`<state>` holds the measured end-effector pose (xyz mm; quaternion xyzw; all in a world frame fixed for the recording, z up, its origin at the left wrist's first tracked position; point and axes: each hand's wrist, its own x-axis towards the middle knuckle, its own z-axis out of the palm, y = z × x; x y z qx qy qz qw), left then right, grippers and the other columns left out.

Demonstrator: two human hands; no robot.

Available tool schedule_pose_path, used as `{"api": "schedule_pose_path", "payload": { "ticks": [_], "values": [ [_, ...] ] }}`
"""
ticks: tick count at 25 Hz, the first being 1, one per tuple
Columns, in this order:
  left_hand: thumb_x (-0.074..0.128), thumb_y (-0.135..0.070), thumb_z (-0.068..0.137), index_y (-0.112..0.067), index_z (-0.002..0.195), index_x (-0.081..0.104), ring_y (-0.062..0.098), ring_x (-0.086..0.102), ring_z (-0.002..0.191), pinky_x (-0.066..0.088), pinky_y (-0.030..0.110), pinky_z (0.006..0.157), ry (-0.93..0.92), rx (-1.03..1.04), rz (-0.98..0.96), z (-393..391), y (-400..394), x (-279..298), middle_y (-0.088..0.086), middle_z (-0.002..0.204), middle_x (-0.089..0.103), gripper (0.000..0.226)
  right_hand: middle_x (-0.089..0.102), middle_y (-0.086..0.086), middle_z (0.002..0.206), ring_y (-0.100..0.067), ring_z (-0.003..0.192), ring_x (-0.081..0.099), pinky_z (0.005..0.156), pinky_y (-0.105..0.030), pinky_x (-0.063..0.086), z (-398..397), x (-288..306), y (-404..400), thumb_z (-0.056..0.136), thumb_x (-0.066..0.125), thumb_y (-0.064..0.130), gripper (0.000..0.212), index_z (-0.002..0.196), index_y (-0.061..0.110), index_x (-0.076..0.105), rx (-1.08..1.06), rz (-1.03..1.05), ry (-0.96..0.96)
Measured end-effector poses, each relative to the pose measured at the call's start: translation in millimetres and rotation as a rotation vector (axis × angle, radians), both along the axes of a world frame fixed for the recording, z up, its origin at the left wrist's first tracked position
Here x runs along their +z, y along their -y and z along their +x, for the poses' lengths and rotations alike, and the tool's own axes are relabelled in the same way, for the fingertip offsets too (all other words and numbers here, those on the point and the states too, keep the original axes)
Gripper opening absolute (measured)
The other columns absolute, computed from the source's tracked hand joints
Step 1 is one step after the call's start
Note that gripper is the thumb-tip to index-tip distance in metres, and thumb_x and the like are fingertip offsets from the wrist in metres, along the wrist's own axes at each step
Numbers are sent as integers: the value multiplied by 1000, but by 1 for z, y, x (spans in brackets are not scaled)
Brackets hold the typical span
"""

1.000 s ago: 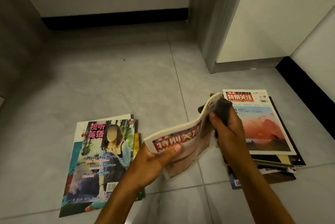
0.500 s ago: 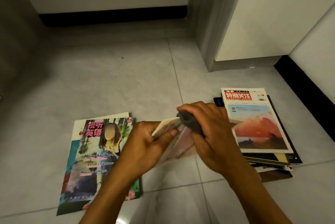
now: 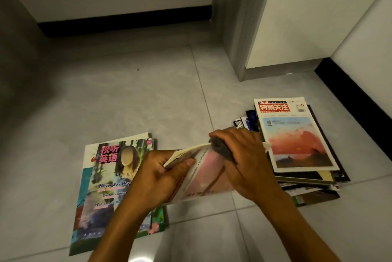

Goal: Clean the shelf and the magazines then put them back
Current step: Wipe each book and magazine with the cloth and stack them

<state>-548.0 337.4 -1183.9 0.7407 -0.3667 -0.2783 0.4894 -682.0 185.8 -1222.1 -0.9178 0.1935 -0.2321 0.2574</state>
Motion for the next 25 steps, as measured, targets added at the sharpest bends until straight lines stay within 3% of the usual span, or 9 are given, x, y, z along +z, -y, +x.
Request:
{"api": "schedule_pose_path", "payload": {
  "ticks": [3, 5, 7, 9, 12, 14, 17, 21, 25],
  "values": [
    [65, -28, 82, -29, 73, 72, 18, 71, 64, 59, 30, 62, -172, 97, 60, 10, -15, -3, 2, 70, 73, 12, 61, 0, 112, -22, 106, 55, 91, -36, 34, -44, -31, 42, 90, 40, 38, 27, 116, 34, 48, -232, 43, -82],
    [66, -33, 75, -15, 89, 68, 24, 72, 69, 60, 40, 65, -282, 180, 65, 15, -25, -11, 7, 76, 74, 23, 59, 0, 118, -23, 112, 54, 95, -43, 43, -54, -37, 43, 94, 46, 25, 24, 115, 36, 49, -404, 539, 94],
    [69, -28, 70, -10, 93, 66, 26, 73, 74, 59, 34, 60, -352, 213, 54, 12, -25, -20, 6, 79, 74, 29, 60, -2, 118, -24, 111, 57, 89, -42, 49, -48, -34, 34, 94, 50, 8, 34, 114, 36, 52, -476, 1153, 329],
    [70, -20, 71, -13, 87, 69, 23, 73, 75, 58, 26, 57, -404, 154, 72, 1, -18, -19, 4, 78, 75, 17, 63, -6, 113, -23, 103, 62, 85, -40, 52, -43, -34, 30, 93, 52, 8, 31, 114, 30, 56, -488, 1344, 401],
    [72, -15, 74, -14, 87, 69, 16, 72, 74, 56, 21, 57, -406, 88, 109, -5, -14, -19, 1, 78, 75, 14, 62, -11, 94, -22, 83, 63, 87, -46, 52, -32, -36, 39, 95, 50, 5, 17, 111, 6, 57, -604, 1364, 363],
    [77, -24, 71, -13, 89, 70, 20, 73, 76, 58, 26, 61, -411, 70, 98, -1, -14, -17, 4, 81, 75, 23, 62, -12, 95, -24, 83, 61, 83, -46, 51, -30, -39, 46, 87, 55, 1, 31, 118, -1, 54, -655, 1386, 371],
    [87, -36, 62, -18, 85, 72, 24, 73, 79, 59, 30, 62, -448, 76, 65, 1, -16, -16, 7, 83, 75, 33, 60, -18, 120, -33, 107, 59, 84, -43, 52, -37, -33, 49, 70, 57, 4, 63, 133, 9, 52, -448, 1402, 476],
    [80, -20, 70, -20, 98, 68, 18, 73, 82, 59, 28, 60, -337, 249, 74, 12, -18, -24, -1, 88, 75, 31, 64, -6, 113, -21, 107, 61, 86, -37, 52, -38, -17, 44, 95, 50, 7, 23, 109, 22, 59, -389, 1288, 379],
    [76, -13, 78, -34, 87, 73, 1, 70, 80, 59, 22, 67, 52, -30, 312, 40, -21, -15, -17, 85, 74, 23, 63, 10, 107, -7, 102, 62, 77, -26, 57, -40, 7, 38, 91, 55, 21, 19, 107, 31, 56, -242, 948, 217]
  ]
}}
